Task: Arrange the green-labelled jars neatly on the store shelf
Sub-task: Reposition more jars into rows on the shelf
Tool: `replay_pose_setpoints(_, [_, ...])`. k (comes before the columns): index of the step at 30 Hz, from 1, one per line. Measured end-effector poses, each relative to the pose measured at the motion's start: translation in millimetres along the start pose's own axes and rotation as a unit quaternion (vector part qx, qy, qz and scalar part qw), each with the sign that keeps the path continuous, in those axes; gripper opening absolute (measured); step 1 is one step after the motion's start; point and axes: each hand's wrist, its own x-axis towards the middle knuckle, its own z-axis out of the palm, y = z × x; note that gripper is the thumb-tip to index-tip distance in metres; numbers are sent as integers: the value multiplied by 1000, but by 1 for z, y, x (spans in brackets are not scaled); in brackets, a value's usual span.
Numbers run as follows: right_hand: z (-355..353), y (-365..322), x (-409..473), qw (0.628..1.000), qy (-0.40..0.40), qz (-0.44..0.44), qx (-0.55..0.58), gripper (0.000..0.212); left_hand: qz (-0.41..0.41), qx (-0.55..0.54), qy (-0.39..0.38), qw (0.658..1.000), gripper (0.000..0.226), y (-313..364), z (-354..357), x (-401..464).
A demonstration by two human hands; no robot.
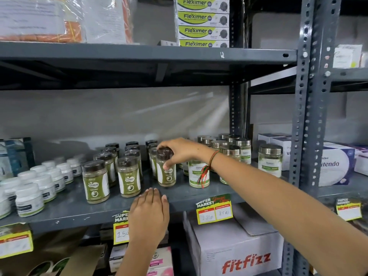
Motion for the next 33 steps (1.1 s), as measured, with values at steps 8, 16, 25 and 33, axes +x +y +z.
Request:
replay_pose_setpoints(8, [7,-1,13,999,-46,0,12,74,4,-1,4,1000,55,-2,6,2])
replay_pose_setpoints(16, [6,-5,11,998,-61,12,1,82,14,1,4,1000,58,-4,8,4])
replay_pose_setpoints(25, [-2,9,-26,990,141,4,3,71,9,2,0,1000,55,-3,4,2])
replay_pose_setpoints(33, [-18,71,-94,946,268,98,-152,59,10,-2,-10,1000,53,-2,1,0])
